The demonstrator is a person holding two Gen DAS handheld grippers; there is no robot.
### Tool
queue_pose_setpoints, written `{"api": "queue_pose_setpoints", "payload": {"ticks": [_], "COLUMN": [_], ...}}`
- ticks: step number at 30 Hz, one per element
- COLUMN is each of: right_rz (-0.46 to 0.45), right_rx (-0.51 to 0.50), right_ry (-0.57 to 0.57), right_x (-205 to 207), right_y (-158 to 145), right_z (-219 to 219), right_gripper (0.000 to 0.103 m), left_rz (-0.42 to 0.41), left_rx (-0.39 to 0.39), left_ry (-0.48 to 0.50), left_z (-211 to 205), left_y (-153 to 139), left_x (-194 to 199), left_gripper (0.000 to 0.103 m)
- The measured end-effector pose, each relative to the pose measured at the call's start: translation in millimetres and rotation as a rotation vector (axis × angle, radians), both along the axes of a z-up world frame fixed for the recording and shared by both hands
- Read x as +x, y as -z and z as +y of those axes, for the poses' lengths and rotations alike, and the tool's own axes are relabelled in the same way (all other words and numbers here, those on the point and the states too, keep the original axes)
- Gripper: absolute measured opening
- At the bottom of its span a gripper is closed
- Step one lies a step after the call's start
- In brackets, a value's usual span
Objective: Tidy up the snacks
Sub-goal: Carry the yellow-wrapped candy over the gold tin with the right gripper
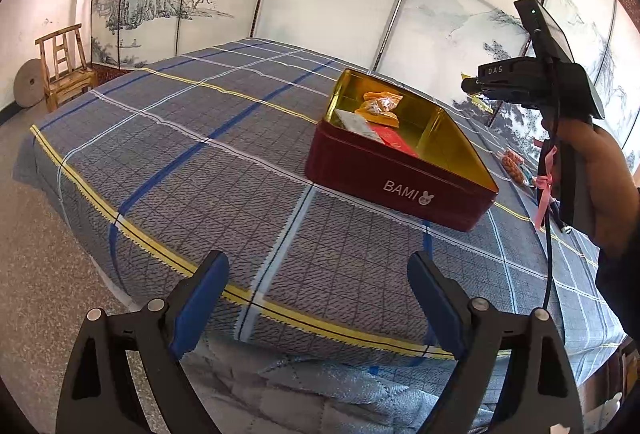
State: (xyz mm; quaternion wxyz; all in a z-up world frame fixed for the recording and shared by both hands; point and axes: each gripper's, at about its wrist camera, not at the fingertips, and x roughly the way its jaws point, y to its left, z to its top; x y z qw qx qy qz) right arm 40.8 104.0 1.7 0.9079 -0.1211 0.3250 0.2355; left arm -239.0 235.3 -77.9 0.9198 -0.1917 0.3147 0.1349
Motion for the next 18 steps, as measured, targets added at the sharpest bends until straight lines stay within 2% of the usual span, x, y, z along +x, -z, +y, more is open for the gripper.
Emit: {"api": "queue_pose_setpoints", "payload": {"ticks": [9,18], "right_rz": [0.015,0.109], "right_rx": [-0.032,-0.065], "right_ry": [-0.029,-0.021], "right_x": [-5.2,6.9], "right_y": [6.6,32.3], "right_z": [31.3,48.2], "right_gripper": [0.025,0.025], "left_rz": [0.02,0.021], "left_rx": [-0.022,-0.039], "left_ry": [-0.047,-0.06], "left_z": [16.4,21.7], "left_y": [12.2,15.7], "left_x": [-13.5,-19.5], "left_gripper": [0.088,0.088]}}
